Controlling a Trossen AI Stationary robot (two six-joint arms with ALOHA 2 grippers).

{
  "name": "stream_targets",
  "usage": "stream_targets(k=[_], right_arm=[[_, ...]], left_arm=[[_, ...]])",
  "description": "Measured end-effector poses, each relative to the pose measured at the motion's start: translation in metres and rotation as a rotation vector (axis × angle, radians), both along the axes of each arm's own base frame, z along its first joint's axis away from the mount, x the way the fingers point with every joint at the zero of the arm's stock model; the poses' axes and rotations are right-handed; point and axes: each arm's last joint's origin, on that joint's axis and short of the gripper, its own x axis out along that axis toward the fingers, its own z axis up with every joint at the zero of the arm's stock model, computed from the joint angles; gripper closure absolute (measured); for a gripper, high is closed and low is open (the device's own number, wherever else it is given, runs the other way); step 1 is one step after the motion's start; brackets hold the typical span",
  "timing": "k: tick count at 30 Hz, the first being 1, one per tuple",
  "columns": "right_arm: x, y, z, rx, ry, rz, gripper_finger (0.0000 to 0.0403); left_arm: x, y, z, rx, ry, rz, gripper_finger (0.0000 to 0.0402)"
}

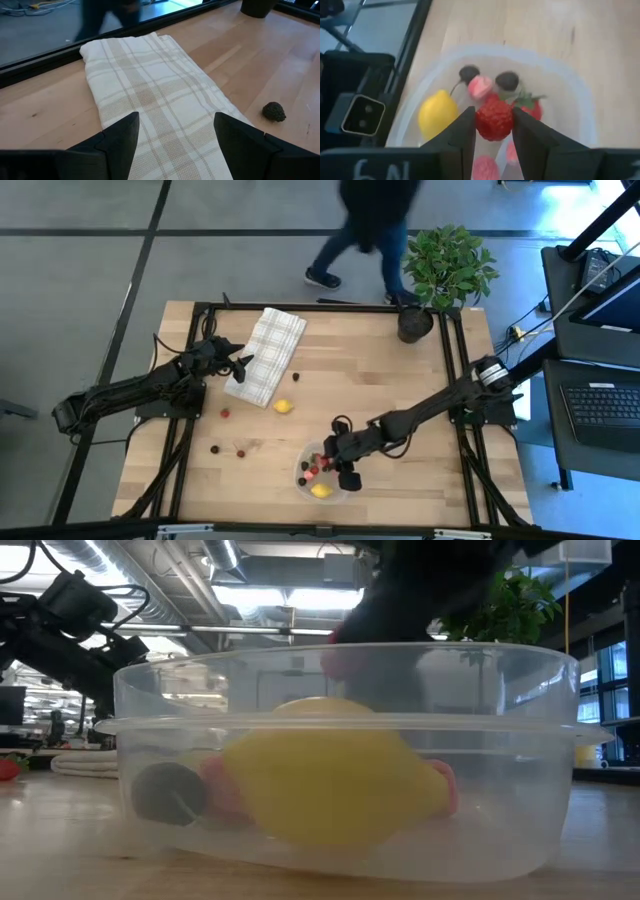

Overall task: Pick and placing Produce into tupperware
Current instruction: Put the red raspberry into the transparent bin

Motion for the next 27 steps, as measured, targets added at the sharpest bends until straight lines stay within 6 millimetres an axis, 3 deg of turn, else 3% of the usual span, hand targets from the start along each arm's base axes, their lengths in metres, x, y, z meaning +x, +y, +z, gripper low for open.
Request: stream_targets(k=[13, 27], right_arm=[[0.003, 0.003, -0.029, 0.013, 0.091, -0.012, 0.0288], [0.004, 0.003, -0.03, 0.011, 0.092, -0.011, 0.0266]], left_arm=[[0.0, 0.0, 0.0, 0.0, 0.0, 0.0, 0.0151], [0.0, 0.0, 0.0, 0.0, 0.001, 0.0, 0.0151]])
